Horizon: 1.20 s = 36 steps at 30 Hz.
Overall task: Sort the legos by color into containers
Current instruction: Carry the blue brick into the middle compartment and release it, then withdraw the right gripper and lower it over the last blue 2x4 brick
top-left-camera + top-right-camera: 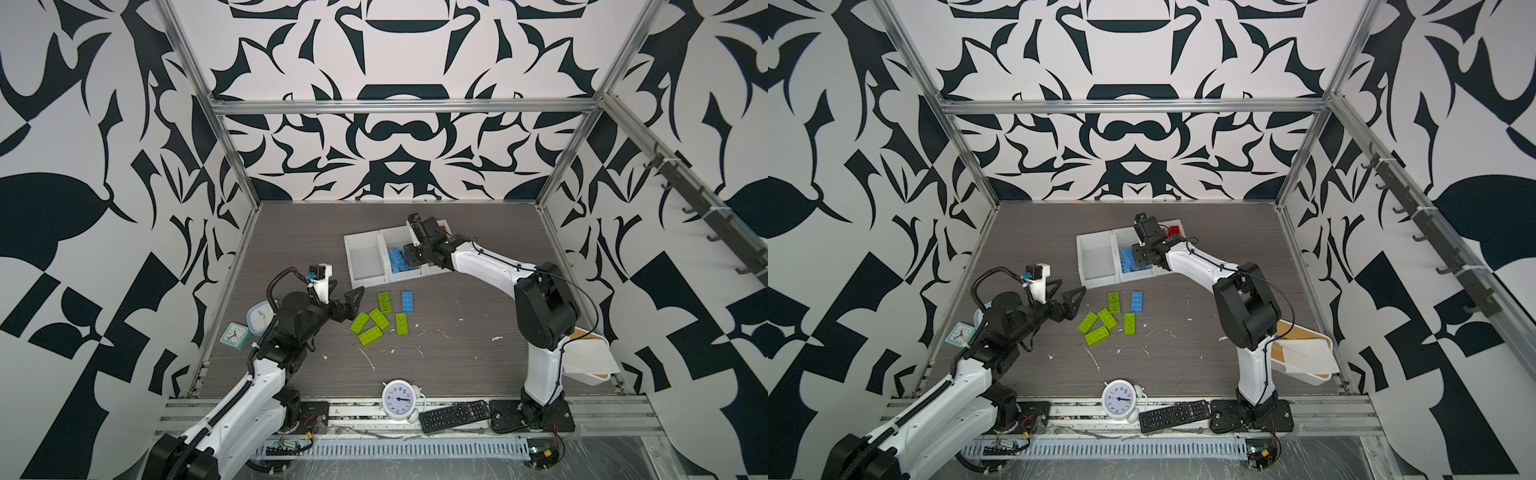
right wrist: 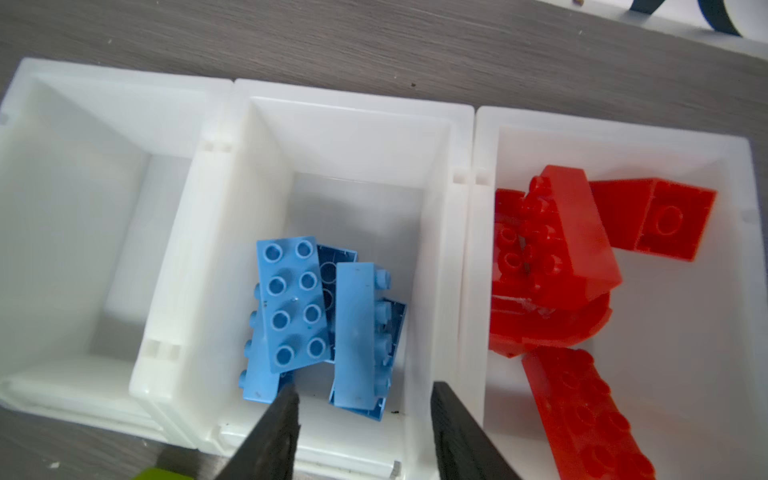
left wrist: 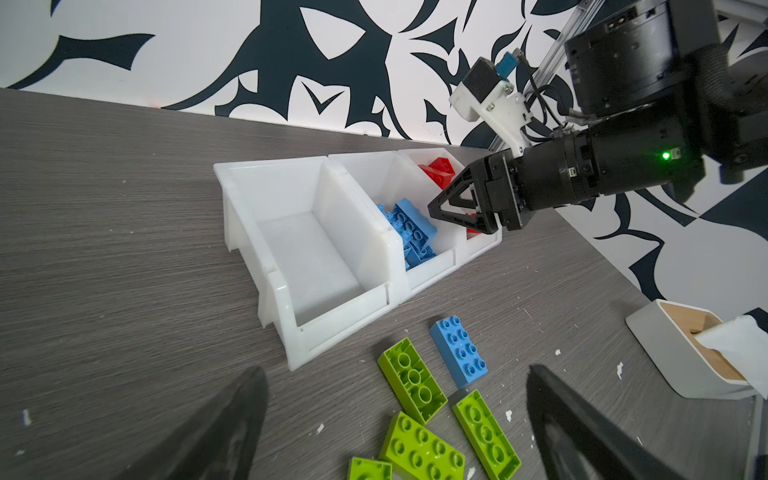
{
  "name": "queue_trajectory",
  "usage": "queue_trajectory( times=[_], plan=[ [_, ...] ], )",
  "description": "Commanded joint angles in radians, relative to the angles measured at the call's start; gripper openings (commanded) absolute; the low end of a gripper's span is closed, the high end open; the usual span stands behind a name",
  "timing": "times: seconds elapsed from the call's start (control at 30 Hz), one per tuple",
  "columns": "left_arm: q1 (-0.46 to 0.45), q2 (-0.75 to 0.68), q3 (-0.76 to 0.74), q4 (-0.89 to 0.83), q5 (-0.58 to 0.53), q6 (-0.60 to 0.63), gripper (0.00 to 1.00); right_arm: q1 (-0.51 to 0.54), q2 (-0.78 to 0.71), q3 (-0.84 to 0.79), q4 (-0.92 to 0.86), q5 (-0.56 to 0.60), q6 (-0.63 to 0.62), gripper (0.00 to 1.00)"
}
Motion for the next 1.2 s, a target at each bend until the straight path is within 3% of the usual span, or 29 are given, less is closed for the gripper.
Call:
queue_trajectory(
  times=[0.0, 0.17, 0.5, 0.67, 1.17],
  plan=[
    [-0.002, -0.022, -0.011, 0.003, -0.012, 0.001, 1.0, 0.006, -0.057, 0.013, 0.0, -0.011, 0.018, 0.57],
    [-0.002, -0.029, -0.012, 0.001, -0.015, -0.001, 1.0, 0.052, -0.187, -0.102, -0.001, -0.02, 0.051, 0.6],
    [-0.001, -0.031, -0.013, 0.004, -0.008, -0.007, 1.0, 0.225, -0.402, -0.445, 0.052, 0.086, 0.217, 0.63],
    [-0.001, -0.026, -0.012, 0.008, -0.004, -0.011, 1.0, 0.231, -0.397, -0.498, 0.071, 0.136, 0.235, 0.64],
    [-0.002, -0.006, -0.007, 0.007, -0.001, -0.007, 1.0, 0.231, -0.217, -0.422, 0.136, 0.046, 0.207, 0.67]
  ],
)
